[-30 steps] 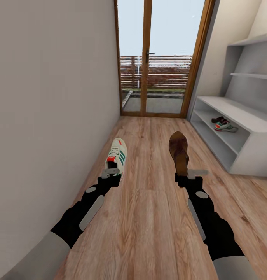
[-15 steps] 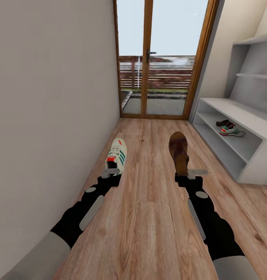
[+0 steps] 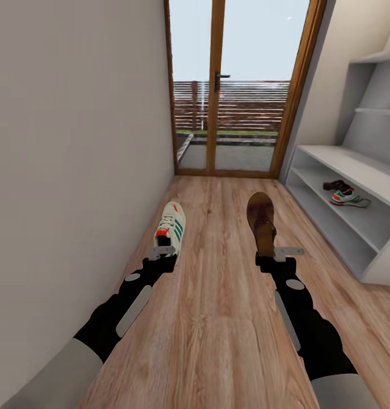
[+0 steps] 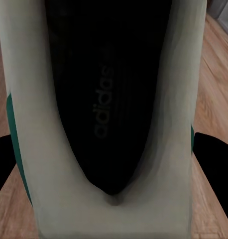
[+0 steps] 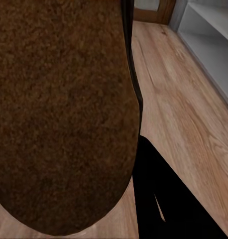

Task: Pick up the two gym shoes and the two sandals from the corridor floor and place them onto the hallstand (shoe rack) in the corridor, making sure they are on the rack and not on the floor. Arrange them so the two gym shoes are next to each other and the two sandals are next to each other.

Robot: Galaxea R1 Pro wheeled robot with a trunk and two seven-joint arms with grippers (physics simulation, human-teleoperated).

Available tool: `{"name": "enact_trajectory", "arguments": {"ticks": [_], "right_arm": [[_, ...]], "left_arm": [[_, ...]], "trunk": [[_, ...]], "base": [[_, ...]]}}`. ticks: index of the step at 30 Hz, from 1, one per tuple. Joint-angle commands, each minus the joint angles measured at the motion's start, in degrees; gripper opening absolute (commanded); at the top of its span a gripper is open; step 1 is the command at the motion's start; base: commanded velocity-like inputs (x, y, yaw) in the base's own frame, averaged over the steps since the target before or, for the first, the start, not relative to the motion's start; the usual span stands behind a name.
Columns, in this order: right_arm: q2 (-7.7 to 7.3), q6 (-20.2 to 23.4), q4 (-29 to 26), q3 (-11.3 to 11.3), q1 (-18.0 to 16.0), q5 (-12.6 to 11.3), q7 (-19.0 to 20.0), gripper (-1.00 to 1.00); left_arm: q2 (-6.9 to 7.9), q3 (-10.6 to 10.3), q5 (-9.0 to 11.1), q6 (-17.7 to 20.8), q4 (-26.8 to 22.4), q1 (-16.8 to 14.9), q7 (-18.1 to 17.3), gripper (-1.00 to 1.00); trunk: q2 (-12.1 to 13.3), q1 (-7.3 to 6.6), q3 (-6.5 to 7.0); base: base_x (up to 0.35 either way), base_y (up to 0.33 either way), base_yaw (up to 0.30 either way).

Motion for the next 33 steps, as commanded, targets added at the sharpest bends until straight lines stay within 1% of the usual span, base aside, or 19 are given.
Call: {"name": "enact_trajectory", "arguments": {"ticks": [1, 14, 16, 20, 26, 28, 33], "right_arm": [[-0.06, 0.4, -0.1, 0.2, 0.0, 0.0, -0.5, -1.0], [-0.06, 0.4, -0.1, 0.3, 0.0, 0.1, -0.6, -1.0], [-0.06, 0.4, -0.1, 0.3, 0.0, 0.1, -0.6, -1.0], [-0.06, 0.4, -0.1, 0.3, 0.0, 0.1, -0.6, -1.0], [-0.06, 0.4, -0.1, 0.3, 0.0, 0.1, -0.6, -1.0], [-0.06, 0.4, -0.1, 0.3, 0.0, 0.1, -0.6, -1.0], [-0.06, 0.4, -0.1, 0.3, 0.0, 0.1, -0.6, -1.0]], "left_arm": [[0.09, -0.2, 0.5, 0.1, -0.1, -0.1, 0.6, -1.0], [0.07, -0.2, 0.5, 0.1, -0.1, -0.1, 0.6, -1.0], [-0.1, -0.2, 0.5, 0.1, -0.1, -0.1, 0.6, -1.0], [-1.11, -0.2, 0.5, 0.1, -0.1, -0.1, 0.6, -1.0], [-1.3, -0.3, 0.5, 0.1, -0.1, -0.1, 0.6, -1.0], [-1.32, -0.3, 0.5, 0.1, -0.1, -0.1, 0.6, -1.0], [-1.33, -1.2, 0.5, 0.1, -0.1, -0.1, 0.6, -1.0]], "trunk": [[0.0, 0.02, -0.05], [0.0, 0.02, -0.05], [0.0, 0.02, -0.05], [0.0, 0.02, -0.05], [0.0, 0.02, -0.05], [0.0, 0.02, -0.05], [0.0, 0.02, -0.05]], "base": [[0.347, 0.0, 0.0], [0.347, 0.0, 0.0], [0.347, 0.0, -0.128], [0.347, 0.0, -0.221], [0.347, 0.0, -0.224], [0.347, 0.0, -0.084], [0.347, 0.0, -0.014]]}}
